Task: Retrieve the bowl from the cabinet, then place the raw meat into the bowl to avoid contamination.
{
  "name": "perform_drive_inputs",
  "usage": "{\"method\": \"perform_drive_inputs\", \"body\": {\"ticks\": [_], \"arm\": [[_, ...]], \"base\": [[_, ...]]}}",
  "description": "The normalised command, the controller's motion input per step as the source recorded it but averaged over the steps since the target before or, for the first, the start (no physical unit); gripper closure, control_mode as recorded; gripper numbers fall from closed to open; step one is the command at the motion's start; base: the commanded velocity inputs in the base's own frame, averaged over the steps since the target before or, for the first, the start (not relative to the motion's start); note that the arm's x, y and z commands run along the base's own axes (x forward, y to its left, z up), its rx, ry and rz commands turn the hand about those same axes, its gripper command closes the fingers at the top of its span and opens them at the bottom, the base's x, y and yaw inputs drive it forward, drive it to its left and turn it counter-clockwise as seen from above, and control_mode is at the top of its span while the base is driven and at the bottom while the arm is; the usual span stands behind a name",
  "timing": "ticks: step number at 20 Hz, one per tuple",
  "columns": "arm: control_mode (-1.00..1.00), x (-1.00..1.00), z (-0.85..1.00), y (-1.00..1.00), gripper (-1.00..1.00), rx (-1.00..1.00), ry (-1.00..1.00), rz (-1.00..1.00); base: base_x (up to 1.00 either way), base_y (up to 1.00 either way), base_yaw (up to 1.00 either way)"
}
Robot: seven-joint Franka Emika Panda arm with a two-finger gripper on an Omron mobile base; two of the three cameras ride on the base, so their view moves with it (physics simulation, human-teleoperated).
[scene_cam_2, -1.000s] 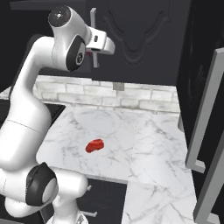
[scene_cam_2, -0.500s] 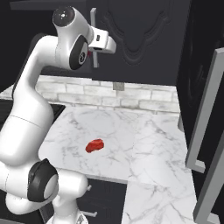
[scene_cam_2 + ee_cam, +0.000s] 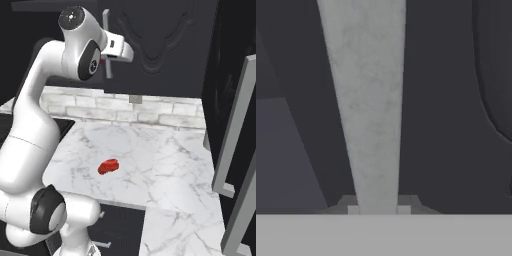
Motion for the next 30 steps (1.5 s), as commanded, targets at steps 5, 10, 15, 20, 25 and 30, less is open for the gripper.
{"method": "perform_drive_inputs", "body": {"ticks": [5,10,15,20,25,30], "arm": [[-1.00,-0.62,0.13,-0.56,1.00,0.05,0.00,0.00],[-1.00,-0.79,0.13,-0.68,1.00,0.07,-0.03,-0.01],[-1.00,-0.71,0.31,-0.68,1.00,0.08,-0.01,0.02],[-1.00,-0.72,0.32,-0.60,1.00,0.07,-0.03,0.04],[-1.00,-0.42,0.14,-0.52,1.00,0.05,0.00,0.04],[-1.00,-0.15,0.00,-0.29,1.00,0.06,0.00,0.00]], "base": [[0.00,0.00,0.00],[0.00,0.00,0.00],[0.00,0.00,0.00],[0.00,0.00,0.00],[0.00,0.00,0.00],[0.00,0.00,0.00]]}}
